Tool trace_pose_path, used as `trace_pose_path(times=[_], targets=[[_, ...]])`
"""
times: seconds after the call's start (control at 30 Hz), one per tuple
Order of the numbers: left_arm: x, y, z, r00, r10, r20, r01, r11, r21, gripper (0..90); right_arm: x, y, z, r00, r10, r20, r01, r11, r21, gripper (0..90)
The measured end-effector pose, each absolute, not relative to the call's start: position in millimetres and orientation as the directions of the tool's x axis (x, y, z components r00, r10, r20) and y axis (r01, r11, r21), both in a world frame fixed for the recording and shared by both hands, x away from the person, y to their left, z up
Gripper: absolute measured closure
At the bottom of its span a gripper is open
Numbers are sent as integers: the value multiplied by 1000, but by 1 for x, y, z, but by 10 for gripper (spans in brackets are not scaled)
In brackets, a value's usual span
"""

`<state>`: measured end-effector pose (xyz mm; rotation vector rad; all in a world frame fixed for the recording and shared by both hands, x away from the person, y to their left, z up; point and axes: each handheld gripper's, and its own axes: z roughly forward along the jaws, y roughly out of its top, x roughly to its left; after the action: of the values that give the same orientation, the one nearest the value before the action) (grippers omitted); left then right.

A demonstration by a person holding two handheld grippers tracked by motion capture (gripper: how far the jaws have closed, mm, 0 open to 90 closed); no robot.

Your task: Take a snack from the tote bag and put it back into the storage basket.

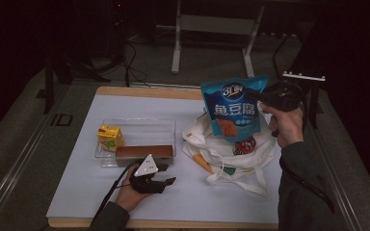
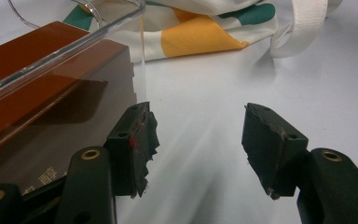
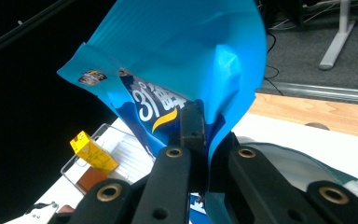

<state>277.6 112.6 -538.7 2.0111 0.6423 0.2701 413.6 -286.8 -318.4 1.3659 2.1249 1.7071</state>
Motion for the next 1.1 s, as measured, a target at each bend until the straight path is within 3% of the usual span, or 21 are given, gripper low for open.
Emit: trace_pose_path(times=[1.1], targets=[[278,112,-539,838,541,-75,330,-392,859,425,411,-245,-305,-640,605,474,578,-28,816,896]])
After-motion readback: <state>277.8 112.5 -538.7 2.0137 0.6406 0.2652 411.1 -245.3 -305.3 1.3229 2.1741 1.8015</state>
